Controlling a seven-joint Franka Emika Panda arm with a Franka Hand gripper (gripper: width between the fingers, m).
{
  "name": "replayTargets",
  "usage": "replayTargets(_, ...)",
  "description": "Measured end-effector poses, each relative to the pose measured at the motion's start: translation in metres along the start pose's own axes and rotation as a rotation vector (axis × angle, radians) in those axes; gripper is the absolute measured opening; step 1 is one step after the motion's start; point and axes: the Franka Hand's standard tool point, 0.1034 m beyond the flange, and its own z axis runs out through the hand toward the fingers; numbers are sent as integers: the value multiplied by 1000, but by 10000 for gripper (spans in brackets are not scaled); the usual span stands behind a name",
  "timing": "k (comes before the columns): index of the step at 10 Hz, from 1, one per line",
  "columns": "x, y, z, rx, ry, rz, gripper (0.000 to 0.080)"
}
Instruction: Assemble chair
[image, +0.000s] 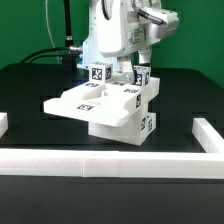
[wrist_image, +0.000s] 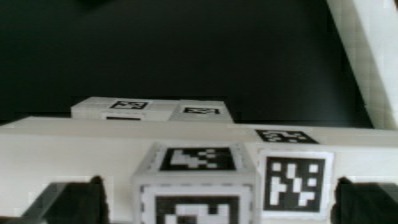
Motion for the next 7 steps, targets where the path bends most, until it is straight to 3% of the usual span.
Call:
replayTargets(2,-2,-1,-5,4,-7,-2,648)
replayTargets(4,-11,-3,-21,24,-30,-9,648)
replayTargets(7,-8,-1,-15,17,-22,-18,648)
